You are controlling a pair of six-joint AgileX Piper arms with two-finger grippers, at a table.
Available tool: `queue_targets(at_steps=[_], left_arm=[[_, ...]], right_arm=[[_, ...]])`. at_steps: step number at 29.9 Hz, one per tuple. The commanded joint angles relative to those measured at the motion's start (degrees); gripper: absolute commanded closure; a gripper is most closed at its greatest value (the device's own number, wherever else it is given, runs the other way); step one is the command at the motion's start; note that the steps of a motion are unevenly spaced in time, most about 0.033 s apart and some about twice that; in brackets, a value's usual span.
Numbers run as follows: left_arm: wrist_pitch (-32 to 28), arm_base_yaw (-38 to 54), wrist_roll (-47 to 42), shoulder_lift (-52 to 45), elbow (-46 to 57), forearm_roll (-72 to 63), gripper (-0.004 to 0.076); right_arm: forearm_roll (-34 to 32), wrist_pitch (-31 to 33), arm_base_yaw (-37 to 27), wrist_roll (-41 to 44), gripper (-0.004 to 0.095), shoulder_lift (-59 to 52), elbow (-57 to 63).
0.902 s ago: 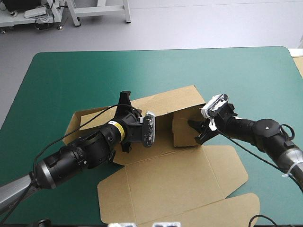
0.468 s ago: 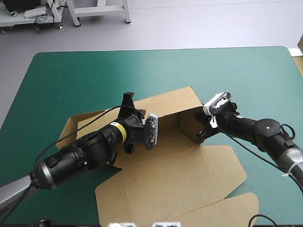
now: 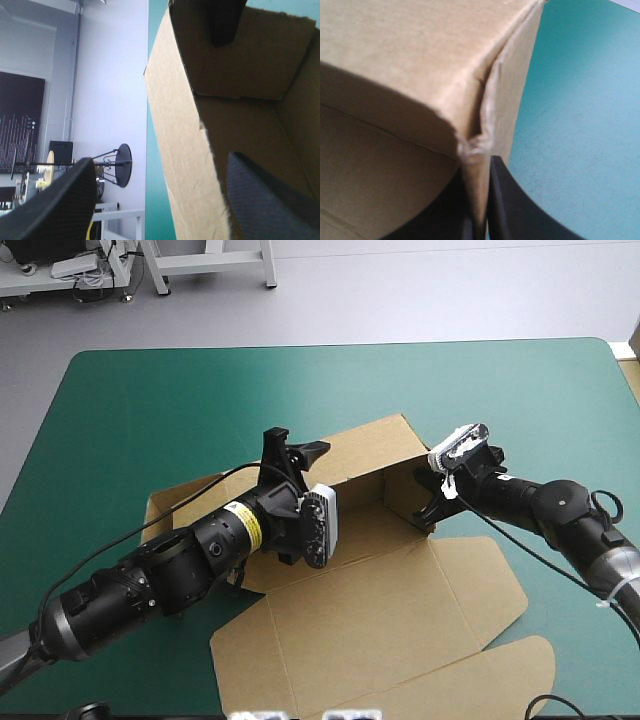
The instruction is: Fold the box
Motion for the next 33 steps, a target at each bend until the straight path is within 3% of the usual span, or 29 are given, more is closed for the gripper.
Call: queue_targets(at_steps=[1,5,9,11,15,20,25,33], left_arm=[[-4.01,-2.2,-0.49,-2.27,-2.06,0.97,0.0224],[-7.13,-5.33,-0.49,-4.3,-2.06,0.97,0.0398],[-8.67,-6.11,-1.25,-6.8,-2.06,0.97,0.0729],[-3.44,-5.69,-4.83,-7.07,-3.78,-0.59,0.0703],[13.25,-2.47,-8.28,-6.62,-11.06,-7.6,0.0706],[20.09,8.03,-12.67,-6.62,-19.54,-13.9,0.0706],[28.5,22.06,-14.45,-6.62,-26.68,-23.05,0.0706],[40.95,45.72,-17.12,-5.97,-28.26,-38.36,0.0706]], right_arm=[[0.08,-1.8,-0.03,1.63,0.0926,-1.46,-2.43],[-0.3,-3.47,-0.03,2.03,0.0926,-1.46,-2.43],[-0.45,-4.37,-0.14,2.03,0.0926,-1.46,-2.43],[-0.45,-4.68,-0.14,2.03,0.0926,-1.46,-2.43],[-0.45,-4.8,-0.14,2.03,0.0926,-1.46,-2.43],[-0.91,-4.55,-0.14,3.28,0.0926,-1.46,-2.43],[-5.63,-4.21,-0.14,8.3,0.0926,-1.58,-2.43],[-13.26,-0.43,-0.14,18.66,0.0926,-3.35,-4.15]])
